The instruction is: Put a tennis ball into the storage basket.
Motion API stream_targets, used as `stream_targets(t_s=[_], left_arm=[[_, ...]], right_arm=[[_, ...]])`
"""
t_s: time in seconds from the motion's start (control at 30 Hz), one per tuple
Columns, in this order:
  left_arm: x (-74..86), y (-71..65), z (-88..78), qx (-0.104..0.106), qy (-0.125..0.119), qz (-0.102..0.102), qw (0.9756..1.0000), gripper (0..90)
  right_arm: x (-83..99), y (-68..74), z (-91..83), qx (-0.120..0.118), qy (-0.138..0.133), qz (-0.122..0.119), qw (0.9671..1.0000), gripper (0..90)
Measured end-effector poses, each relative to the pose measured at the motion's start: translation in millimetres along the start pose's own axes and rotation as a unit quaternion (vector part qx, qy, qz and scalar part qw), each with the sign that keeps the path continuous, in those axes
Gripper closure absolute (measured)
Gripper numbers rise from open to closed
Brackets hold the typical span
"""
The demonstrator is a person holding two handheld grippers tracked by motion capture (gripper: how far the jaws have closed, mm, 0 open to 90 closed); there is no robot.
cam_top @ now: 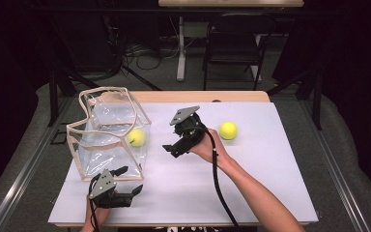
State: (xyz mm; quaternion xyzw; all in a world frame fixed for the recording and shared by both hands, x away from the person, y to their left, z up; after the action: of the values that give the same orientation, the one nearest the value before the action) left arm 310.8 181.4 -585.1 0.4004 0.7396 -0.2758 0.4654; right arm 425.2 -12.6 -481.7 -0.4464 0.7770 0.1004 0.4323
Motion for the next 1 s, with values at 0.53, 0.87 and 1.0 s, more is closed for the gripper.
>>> stream_targets(t_s=[0.53,0.87,1.0], left_arm=[[-1.0,-2.6,0.3,0.002,0.004,0.008,1.0000,16.0],[-1.0,-2.7,0.8,0.002,0.004,0.009,1.0000,16.0],[-0.9,-2.6,1.2,0.002,0.005,0.008,1.0000,16.0]], right_arm=[[27.2,-4.6,-1.7,0.006,0.013,0.011,0.9998,0.4],[47.2,-9.3,-5.0,0.014,0.022,0.017,0.9995,0.5],[54.0,-10.0,-6.0,0.017,0.024,0.018,0.9994,0.6]])
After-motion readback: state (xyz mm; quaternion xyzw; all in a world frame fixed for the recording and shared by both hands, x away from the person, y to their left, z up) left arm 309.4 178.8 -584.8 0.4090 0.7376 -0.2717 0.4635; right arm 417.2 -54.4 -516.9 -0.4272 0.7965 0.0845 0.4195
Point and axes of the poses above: each handheld gripper's, and its own axes: z roughly forward along the jaws, x roughly out of its underside, y roughly to its left, the point moved 7 cm from there along z, roughly forward along the jaws, and after that the axes turned 11 degrees about x, right-handed, at the moved point
